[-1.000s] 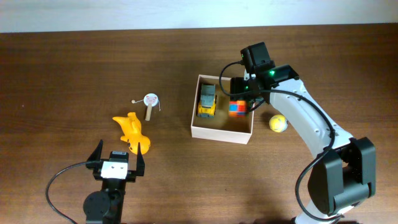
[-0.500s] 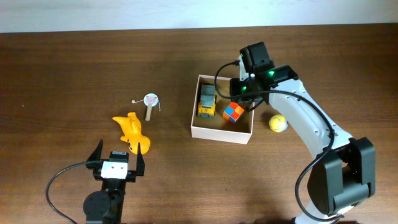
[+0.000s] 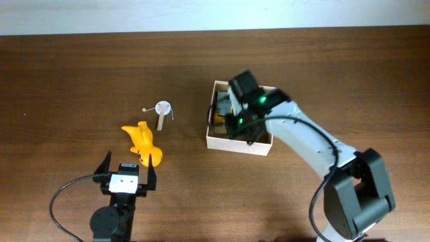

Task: Pack container
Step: 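Release the cube beside the truck and raise the right gripper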

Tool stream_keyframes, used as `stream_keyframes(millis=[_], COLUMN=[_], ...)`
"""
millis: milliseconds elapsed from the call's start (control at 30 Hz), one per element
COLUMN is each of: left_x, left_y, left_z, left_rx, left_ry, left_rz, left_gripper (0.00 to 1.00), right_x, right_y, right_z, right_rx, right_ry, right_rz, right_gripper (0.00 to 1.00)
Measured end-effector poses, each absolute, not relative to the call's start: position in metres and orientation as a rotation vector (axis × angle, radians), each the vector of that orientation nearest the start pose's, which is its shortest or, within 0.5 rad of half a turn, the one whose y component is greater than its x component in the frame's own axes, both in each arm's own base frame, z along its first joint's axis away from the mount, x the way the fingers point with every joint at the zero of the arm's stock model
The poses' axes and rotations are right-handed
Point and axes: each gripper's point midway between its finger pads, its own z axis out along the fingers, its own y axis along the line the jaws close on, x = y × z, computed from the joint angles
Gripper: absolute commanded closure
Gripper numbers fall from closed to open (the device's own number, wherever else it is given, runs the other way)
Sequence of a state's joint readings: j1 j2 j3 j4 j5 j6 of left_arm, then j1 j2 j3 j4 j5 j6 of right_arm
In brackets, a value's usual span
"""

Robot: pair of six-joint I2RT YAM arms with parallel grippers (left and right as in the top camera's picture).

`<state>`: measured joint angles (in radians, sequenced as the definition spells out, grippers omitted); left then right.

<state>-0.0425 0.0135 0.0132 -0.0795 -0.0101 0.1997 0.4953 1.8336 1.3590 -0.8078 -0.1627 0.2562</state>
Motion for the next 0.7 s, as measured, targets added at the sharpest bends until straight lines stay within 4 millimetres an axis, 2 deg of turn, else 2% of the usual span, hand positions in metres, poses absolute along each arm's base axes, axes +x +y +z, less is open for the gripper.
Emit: stream_keyframes(millis=[67, 200, 400, 700], left_x=[0.246, 0.246, 0.246, 0.246], left_y=[-0.009, -0.009, -0.009, -0.009], left_z=[0.157, 0.157, 0.157, 0.157], left_rx=[0.192, 0.192, 0.192, 0.192], left_ry=[1.641, 1.641, 1.641, 1.641], left_rz=[0.128, 0.128, 0.128, 0.128], left_gripper=[0.01, 0.01, 0.01, 0.01], right_x=[0.328, 0.325, 0.337, 0.359], right_y=[0.211, 0.199, 0.186, 0.177], right_z=[0.062, 0.053, 0.053, 0.056], right_rx=[-0.379, -0.351, -0.312, -0.298], right_ry=[2.934, 2.962, 2.932, 2.844], right_rz=[0.357, 0.325, 0.258, 0.152], right_gripper=[0.95, 0.95, 0.95, 0.95])
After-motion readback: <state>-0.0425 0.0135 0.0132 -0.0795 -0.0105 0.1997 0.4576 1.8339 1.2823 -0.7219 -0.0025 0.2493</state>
